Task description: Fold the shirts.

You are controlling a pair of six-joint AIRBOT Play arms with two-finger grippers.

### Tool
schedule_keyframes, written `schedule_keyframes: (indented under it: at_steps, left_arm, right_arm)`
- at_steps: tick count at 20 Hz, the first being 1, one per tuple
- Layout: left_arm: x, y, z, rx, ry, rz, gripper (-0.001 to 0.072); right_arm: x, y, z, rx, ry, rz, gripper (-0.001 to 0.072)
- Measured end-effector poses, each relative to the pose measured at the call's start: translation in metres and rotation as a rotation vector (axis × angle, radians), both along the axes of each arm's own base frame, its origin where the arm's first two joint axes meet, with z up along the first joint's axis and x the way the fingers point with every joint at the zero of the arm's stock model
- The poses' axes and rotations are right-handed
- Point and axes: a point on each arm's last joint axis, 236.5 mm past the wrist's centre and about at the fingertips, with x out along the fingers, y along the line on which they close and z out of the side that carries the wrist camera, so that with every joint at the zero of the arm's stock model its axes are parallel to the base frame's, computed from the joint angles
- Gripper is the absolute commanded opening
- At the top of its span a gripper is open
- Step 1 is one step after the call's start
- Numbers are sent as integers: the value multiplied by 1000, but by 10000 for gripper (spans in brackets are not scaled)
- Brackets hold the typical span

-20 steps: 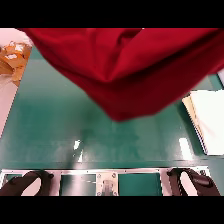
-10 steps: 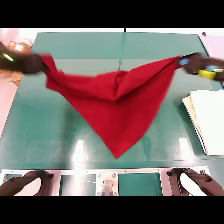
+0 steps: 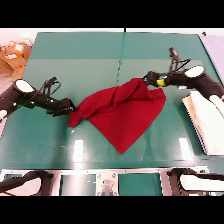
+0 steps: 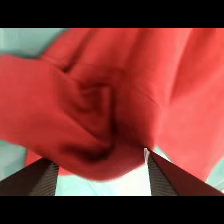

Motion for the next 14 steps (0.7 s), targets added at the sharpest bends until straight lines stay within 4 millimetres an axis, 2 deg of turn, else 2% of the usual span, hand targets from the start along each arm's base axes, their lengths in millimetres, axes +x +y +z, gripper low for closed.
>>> schedule_keyframes:
  at_steps: [3,4,5,7,9,11,14]
  left_arm:
    - [12,16,16,-17,-10,28,600]
    - [20,25,26,-20,-28,39,600]
    - [29,34,37,-21,-55,57,600]
    - [45,52,54,-13,-107,90,600]
    - [59,66,67,-1,-156,118,600]
    - [69,76,73,13,-197,138,600]
    - [75,83,78,25,-228,142,600]
  right_arm:
    - [-13,-55,22,2,56,-87,233]
    - [-24,-73,27,-6,79,-119,322]
    - [-40,-88,27,-16,110,-149,410]
    - [-81,-101,20,-14,186,-198,432]
    - [-126,-88,-3,3,281,-208,431]
    - [-178,-52,-40,38,403,-158,431]
    - [-245,10,-91,96,554,-76,431]
